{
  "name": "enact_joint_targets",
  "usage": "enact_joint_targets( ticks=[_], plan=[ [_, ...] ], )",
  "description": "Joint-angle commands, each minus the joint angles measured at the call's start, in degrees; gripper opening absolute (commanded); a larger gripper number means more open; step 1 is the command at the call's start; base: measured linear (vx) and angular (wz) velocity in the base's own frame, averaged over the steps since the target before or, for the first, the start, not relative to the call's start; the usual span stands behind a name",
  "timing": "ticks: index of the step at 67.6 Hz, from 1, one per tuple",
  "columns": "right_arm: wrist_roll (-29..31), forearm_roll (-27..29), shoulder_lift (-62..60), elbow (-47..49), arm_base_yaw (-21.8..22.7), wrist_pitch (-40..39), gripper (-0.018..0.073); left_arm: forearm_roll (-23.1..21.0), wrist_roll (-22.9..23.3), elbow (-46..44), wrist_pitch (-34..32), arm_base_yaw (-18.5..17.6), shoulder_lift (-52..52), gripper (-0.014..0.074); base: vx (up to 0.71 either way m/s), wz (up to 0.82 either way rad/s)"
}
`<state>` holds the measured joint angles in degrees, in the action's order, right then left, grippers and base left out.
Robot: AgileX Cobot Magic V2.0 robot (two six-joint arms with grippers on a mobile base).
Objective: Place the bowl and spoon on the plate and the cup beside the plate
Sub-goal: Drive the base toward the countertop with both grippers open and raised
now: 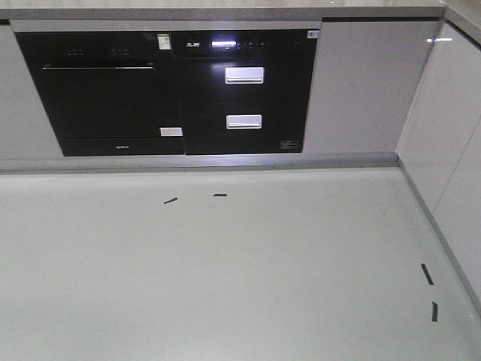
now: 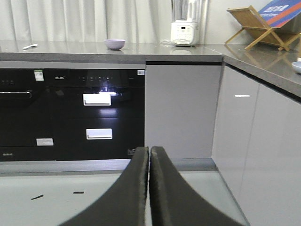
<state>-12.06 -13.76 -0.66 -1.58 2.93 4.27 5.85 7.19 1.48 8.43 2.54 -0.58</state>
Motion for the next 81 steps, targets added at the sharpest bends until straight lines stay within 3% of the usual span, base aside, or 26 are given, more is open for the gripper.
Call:
enact_joint_targets(
  ticks=[1,81],
  plan=[
    [0.04,-0.40,-0.54,-0.21,0.29,-4.27,-0.0003,-0.07,0.47,-0.44,-3.94,-0.06,-0.71,-0.0006,0.06,0.20],
    [0.04,-0.40,-0.54,-0.21,0.29,-4.27,-0.0003,-0.07,0.47,-0.44,-3.94,-0.06,-0.71,-0.0006,0.08,0.06]
  ],
)
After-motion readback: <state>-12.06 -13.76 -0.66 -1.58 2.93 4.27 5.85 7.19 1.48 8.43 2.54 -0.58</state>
